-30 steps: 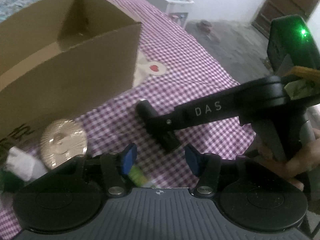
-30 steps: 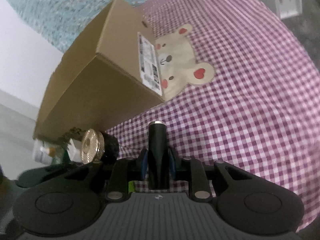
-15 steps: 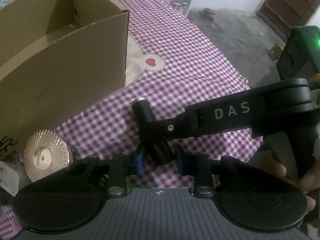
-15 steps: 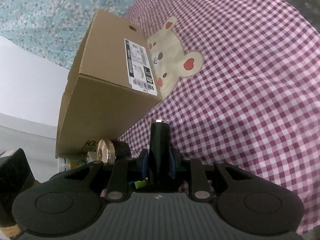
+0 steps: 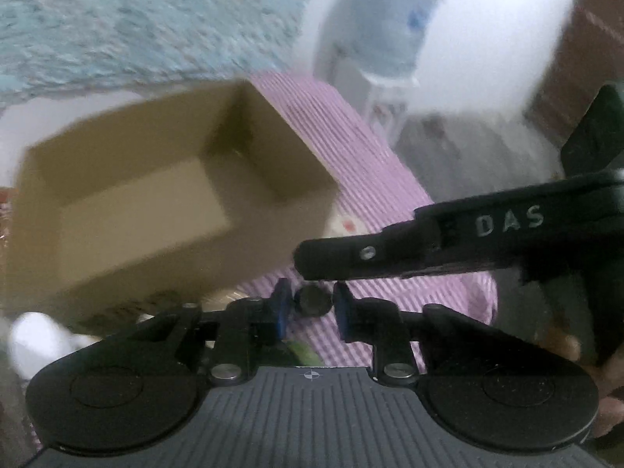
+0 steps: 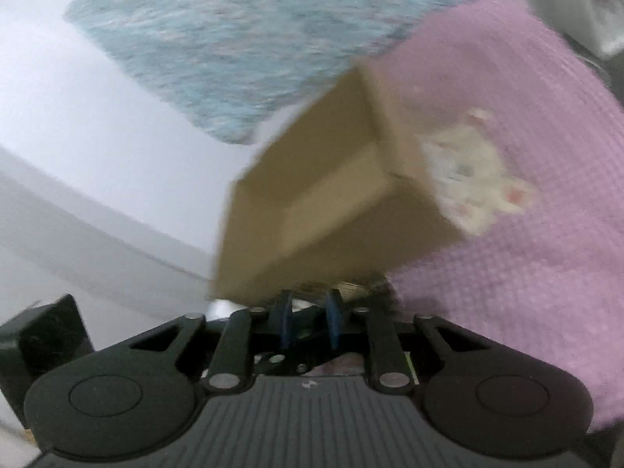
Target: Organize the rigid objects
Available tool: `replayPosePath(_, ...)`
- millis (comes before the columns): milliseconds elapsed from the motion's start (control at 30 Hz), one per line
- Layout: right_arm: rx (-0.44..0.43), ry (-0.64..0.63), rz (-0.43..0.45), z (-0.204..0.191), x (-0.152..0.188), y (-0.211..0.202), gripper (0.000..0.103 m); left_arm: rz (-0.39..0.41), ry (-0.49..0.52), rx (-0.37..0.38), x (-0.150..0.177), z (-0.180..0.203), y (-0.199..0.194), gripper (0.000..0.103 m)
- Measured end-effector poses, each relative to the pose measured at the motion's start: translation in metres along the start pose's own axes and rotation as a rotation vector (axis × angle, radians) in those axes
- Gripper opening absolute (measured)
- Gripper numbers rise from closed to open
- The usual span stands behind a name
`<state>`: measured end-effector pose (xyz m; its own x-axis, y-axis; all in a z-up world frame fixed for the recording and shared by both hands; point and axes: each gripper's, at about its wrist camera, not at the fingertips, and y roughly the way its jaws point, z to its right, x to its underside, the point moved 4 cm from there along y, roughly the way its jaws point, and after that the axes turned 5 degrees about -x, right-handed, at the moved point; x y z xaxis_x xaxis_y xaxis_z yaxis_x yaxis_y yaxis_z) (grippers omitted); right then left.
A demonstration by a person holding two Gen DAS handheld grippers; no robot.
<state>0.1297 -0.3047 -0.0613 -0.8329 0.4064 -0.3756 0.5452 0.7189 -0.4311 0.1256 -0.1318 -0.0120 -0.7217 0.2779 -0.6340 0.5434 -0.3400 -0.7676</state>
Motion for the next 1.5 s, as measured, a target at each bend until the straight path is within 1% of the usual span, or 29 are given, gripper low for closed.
replayPosePath(33,-0.019,-0.031,-0.012,-0.015,-0.005,0.01,0.019,0.016,-0.025,-0.001,-0.004,-0.01,-0.006,0.02)
replayPosePath(100,-0.025,-0.091,-0.025,-0.039,-0.014,0.028,0.019,0.039,-0.066,-0.017,-0.014,-0.028,-0.012,0.02)
replayPosePath(167,-0.041,-0.132,-0.041,-0.058,-0.027,0.054,0.019,0.049,-0.118,-0.048,-0.023,-0.05,-0.007,0.02)
replayPosePath(233,-0.043,-0.134,-0.056,-0.064,-0.041,0.081,0.018,0.035,-0.18,-0.066,-0.03,-0.073,0.001,0.02)
replayPosePath(300,-0.021,-0.13,-0.049,-0.065,-0.051,0.094,0.018,0.037,-0.218,-0.082,-0.031,-0.088,-0.003,0.02)
replayPosePath(367,-0.035,-0.102,-0.034,-0.063,-0.061,0.092,0.018,0.062,-0.232,-0.079,-0.03,-0.095,-0.01,0.021)
replayPosePath(433,-0.054,-0.091,-0.018,-0.057,-0.062,0.081,0.018,0.068,-0.244,-0.075,-0.026,-0.095,-0.016,0.021)
replayPosePath(567,-0.029,-0.042,-0.007,-0.034,-0.054,0.056,0.019,0.065,-0.244,-0.066,-0.017,-0.096,-0.019,0.023)
replayPosePath(667,-0.016,-0.01,-0.012,-0.019,-0.044,0.039,0.019,0.048,-0.225,-0.055,-0.002,-0.099,-0.024,0.025)
replayPosePath(733,0.01,0.014,-0.021,-0.008,-0.031,0.03,0.02,0.021,-0.206,-0.043,0.01,-0.097,-0.024,0.027)
replayPosePath(867,0.039,0.097,-0.05,0.013,-0.003,0.02,0.02,-0.054,-0.152,-0.003,0.032,-0.086,-0.017,0.032)
replayPosePath(967,0.034,0.189,-0.076,0.028,0.022,0.02,0.021,-0.12,-0.076,0.027,0.048,-0.068,-0.001,0.036)
replayPosePath(1000,0.031,0.219,-0.089,0.032,0.03,0.023,0.021,-0.137,-0.049,0.022,0.051,-0.062,0.006,0.036)
replayPosePath(1067,0.041,0.275,-0.121,0.042,0.044,0.035,0.021,-0.149,0.012,-0.014,0.059,-0.051,0.019,0.036)
replayPosePath(1133,0.055,0.331,-0.136,0.051,0.053,0.043,0.021,-0.146,0.072,-0.064,0.06,-0.044,0.03,0.036)
replayPosePath(1233,0.068,0.376,-0.14,0.063,0.062,0.05,0.021,-0.143,0.127,-0.098,0.06,-0.038,0.043,0.036)
replayPosePath(1433,0.094,0.427,-0.144,0.075,0.058,0.064,0.022,-0.17,0.179,-0.098,0.063,-0.033,0.059,0.036)
replayPosePath(1500,0.097,0.438,-0.143,0.081,0.057,0.064,0.027,-0.184,0.187,-0.094,0.063,-0.032,0.064,0.036)
